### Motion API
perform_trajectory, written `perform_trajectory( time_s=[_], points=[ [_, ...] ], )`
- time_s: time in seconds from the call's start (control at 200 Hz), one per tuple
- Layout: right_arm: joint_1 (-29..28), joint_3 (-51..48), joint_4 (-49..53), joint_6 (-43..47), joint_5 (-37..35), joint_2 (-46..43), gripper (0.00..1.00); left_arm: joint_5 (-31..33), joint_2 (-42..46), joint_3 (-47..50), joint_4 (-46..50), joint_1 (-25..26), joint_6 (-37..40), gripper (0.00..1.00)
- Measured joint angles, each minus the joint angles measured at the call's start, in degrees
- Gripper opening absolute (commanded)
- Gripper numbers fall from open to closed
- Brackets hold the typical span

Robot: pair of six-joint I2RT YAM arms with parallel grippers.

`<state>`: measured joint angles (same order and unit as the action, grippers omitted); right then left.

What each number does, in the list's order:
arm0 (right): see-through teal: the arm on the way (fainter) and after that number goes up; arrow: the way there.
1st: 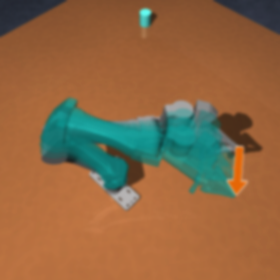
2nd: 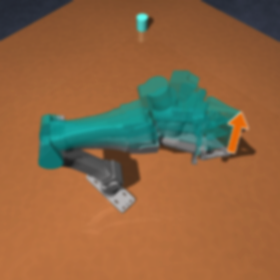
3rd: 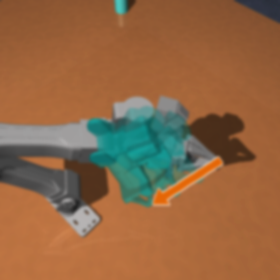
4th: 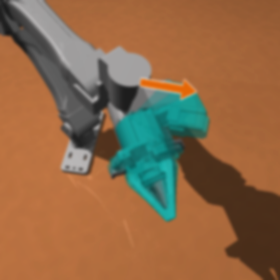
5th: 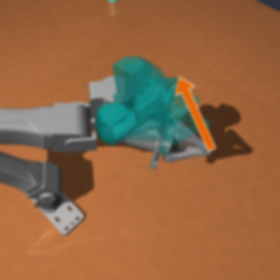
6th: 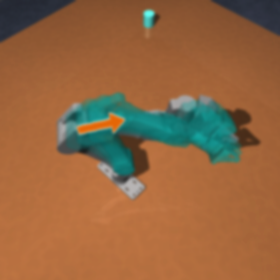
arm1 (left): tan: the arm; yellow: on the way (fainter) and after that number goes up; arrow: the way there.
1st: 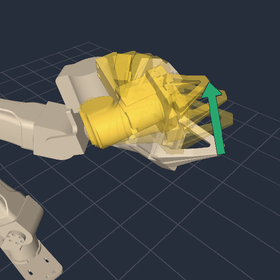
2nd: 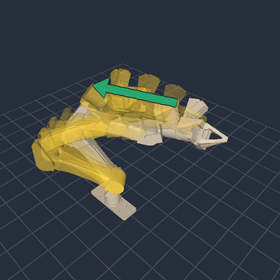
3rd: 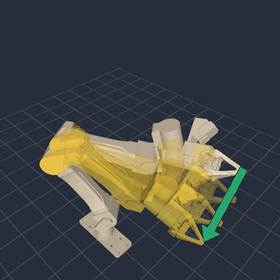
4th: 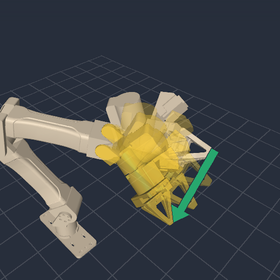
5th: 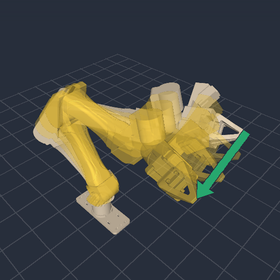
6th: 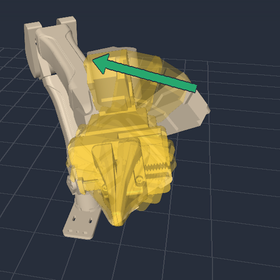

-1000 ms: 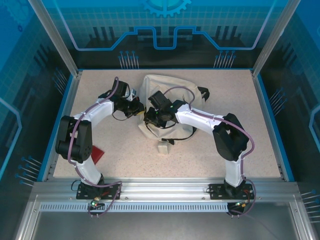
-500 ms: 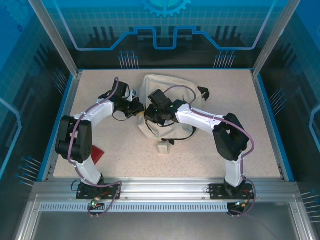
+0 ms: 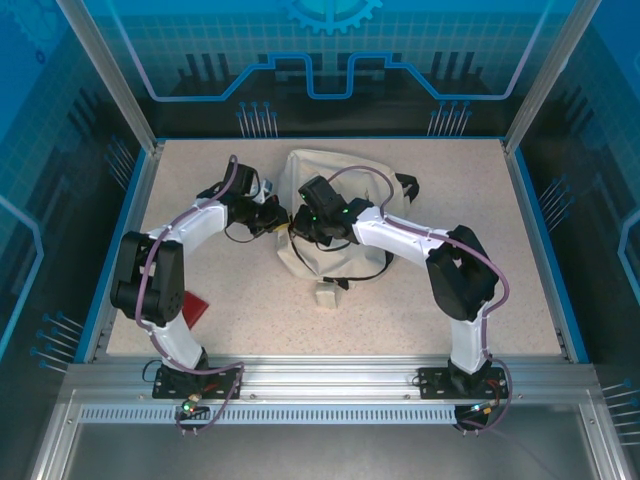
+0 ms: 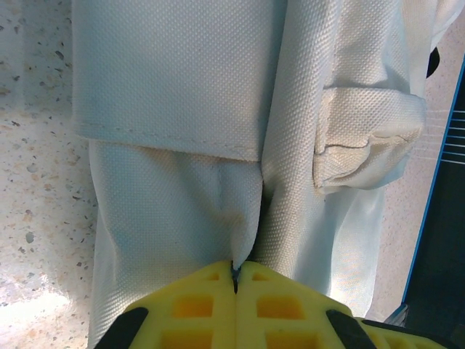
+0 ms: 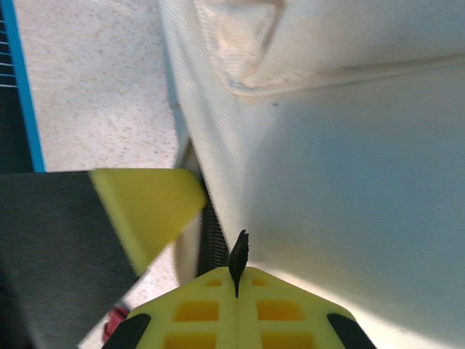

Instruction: Pack books, pencil case, and school supplies into a backpack

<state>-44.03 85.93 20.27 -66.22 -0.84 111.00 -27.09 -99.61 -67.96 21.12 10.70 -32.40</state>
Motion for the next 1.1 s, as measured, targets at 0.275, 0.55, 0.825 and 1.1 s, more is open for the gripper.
perform_trajectory(
  time_s=[0.275, 0.55, 0.825, 1.1],
  points=[
    [-4.37, -2.36, 6.82, 2.45, -4.96, -4.66, 0.0, 1.14, 0.28, 0.0, 0.83, -0.55, -0.04, 0.0],
    [-6.86, -3.87, 12.39, 2.36, -13.31, -8.48, 0.0, -0.13, 0.28, 0.0, 1.92, -0.52, -0.07, 0.0],
    [-7.82, -5.49, 16.22, 1.84, -16.09, -10.56, 0.0, -0.57, 0.28, 0.0, 2.03, -0.52, -0.04, 0.0],
    [-6.62, -7.56, 9.57, 6.75, -8.48, -9.81, 0.0, -1.09, 3.17, 3.48, -0.72, -0.79, -0.76, 0.29]
  ],
)
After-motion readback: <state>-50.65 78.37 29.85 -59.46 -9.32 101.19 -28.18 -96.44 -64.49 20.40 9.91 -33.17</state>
